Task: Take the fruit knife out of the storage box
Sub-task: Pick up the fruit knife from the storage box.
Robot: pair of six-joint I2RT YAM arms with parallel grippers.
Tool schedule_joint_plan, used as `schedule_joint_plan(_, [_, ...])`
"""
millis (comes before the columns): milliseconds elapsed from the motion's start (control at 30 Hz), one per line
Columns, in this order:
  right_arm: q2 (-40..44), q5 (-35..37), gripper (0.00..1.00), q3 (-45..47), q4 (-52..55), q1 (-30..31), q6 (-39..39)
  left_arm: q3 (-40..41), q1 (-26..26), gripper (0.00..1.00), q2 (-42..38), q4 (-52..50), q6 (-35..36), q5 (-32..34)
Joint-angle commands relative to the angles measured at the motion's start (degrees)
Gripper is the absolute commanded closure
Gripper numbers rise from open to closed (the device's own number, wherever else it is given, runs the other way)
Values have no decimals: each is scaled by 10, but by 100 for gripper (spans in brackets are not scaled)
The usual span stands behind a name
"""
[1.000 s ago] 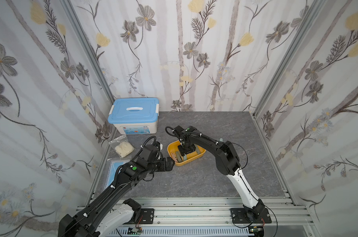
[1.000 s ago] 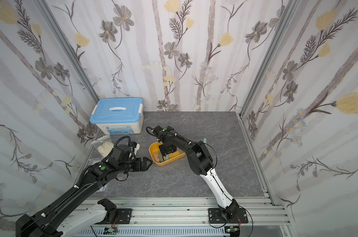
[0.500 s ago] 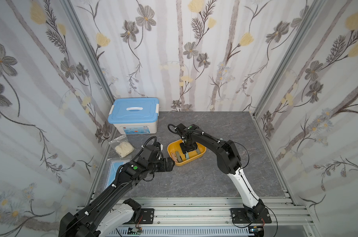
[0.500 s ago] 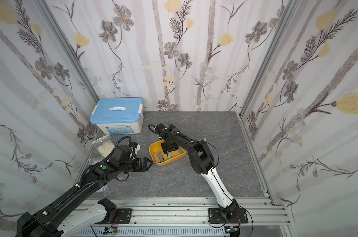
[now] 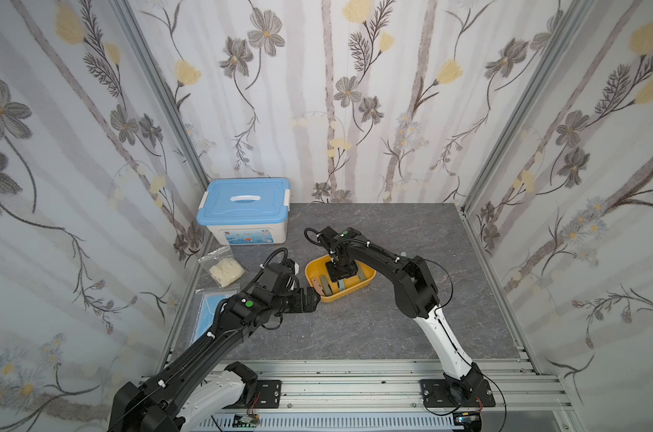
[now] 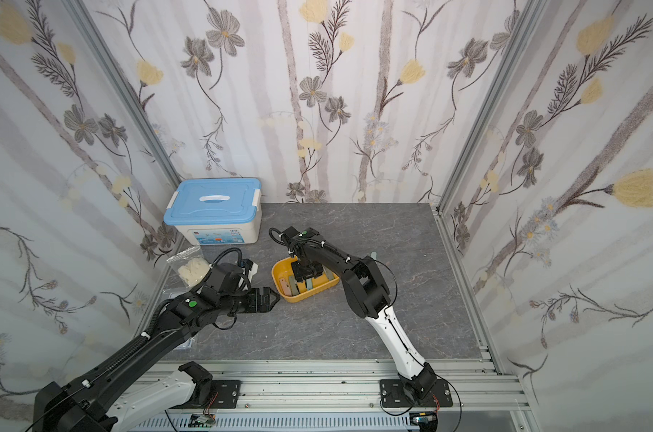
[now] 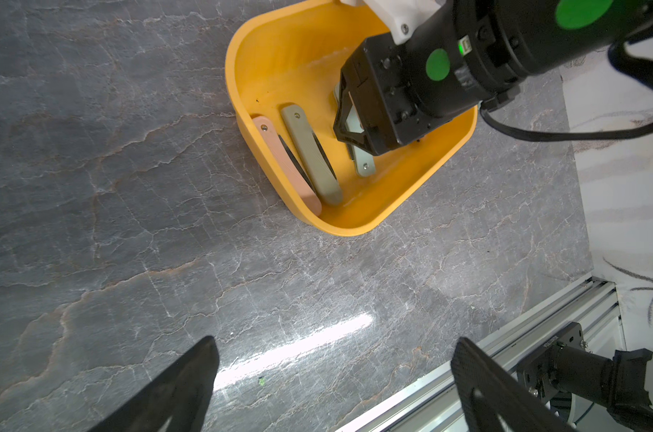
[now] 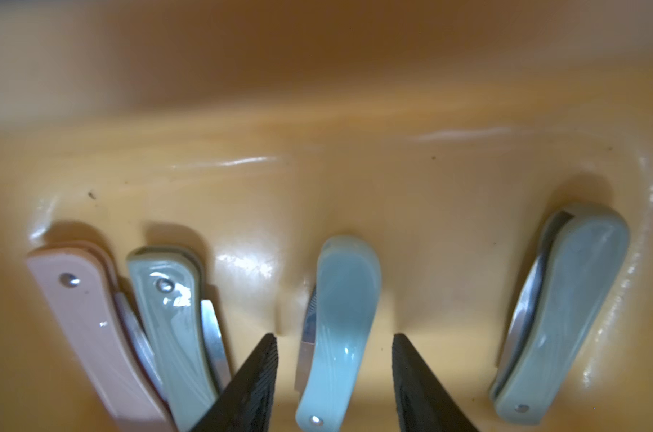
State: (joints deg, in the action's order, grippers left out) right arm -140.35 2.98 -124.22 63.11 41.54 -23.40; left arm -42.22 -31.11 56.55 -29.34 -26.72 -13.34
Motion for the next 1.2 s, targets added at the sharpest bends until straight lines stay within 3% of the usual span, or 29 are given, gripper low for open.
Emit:
schedule_joint_plan(0, [-10, -4, 49, -2, 9, -1, -9, -3, 1, 0, 0, 6, 7, -1])
schedule_joint_plan(133, [-17, -7, 49, 0, 10, 1, -6, -1, 2, 0, -2, 5, 9, -2])
schedule_joint_plan(500, [-21, 2, 61, 12, 10, 1, -7, -1, 7, 0, 0, 8, 11, -6])
schedule_joint_plan(967, [-24, 4, 85, 10, 9, -8, -5, 0, 9, 0, 5, 15, 12, -10])
schedule_joint_plan(1100, [-21, 3, 100, 8, 9, -11, -4, 0, 10, 0, 8, 16, 16, -12])
schedule_joint_plan(1167, [-22, 1, 100, 7, 9, -12, -5, -1, 11, 0, 11, 17, 17, -12])
